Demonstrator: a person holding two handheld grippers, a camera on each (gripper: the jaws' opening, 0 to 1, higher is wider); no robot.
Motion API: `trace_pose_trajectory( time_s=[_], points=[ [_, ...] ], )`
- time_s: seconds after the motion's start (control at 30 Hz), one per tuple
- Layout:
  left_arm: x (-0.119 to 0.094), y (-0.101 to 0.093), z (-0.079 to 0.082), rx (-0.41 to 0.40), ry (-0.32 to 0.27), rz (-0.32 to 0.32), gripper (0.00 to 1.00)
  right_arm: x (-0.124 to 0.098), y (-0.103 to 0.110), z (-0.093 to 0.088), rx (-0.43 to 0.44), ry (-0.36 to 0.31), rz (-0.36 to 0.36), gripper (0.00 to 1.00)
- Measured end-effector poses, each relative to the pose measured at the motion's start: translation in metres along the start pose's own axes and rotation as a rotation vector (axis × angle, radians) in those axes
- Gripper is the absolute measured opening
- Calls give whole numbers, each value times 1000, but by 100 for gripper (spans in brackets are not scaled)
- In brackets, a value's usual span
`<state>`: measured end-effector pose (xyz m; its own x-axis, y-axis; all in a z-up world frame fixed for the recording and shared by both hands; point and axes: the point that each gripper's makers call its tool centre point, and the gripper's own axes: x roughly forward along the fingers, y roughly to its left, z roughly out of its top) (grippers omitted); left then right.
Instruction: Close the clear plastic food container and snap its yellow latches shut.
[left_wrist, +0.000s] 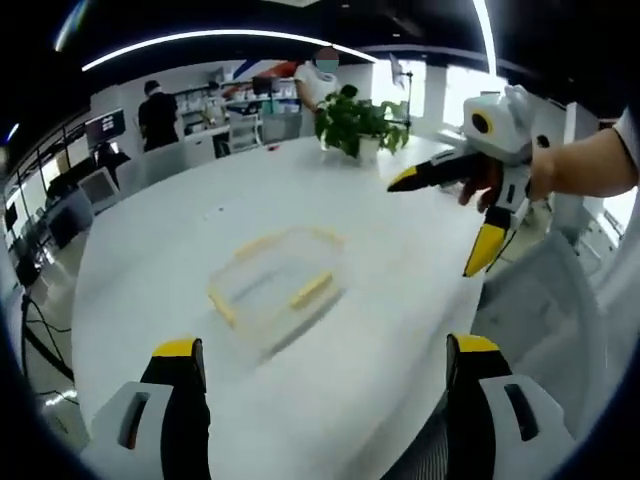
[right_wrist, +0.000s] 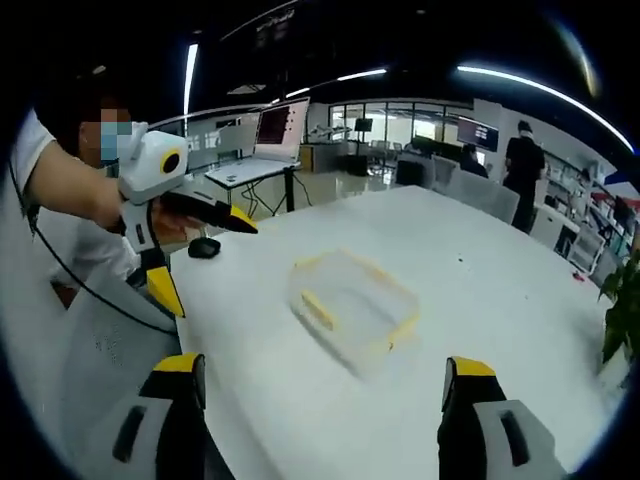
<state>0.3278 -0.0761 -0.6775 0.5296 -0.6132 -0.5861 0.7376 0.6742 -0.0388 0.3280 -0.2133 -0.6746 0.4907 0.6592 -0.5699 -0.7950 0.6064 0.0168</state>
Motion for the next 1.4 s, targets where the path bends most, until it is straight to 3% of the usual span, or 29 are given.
trace_pose_trajectory(
  time_s=[0.4, 0.8, 1.4],
  points=[
    [-20, -24, -9, -10, -12, 10, 99, -22, 30, -13, 25, -27, -5, 99],
    [-28, -49, -23, -43, -13, -6, 99, -38, 41, -18, 60, -40, -21, 99],
    [-32, -56, -30, -74, -16, -4, 98, -44, 49, -29, 98, -44, -24, 99]
  ],
)
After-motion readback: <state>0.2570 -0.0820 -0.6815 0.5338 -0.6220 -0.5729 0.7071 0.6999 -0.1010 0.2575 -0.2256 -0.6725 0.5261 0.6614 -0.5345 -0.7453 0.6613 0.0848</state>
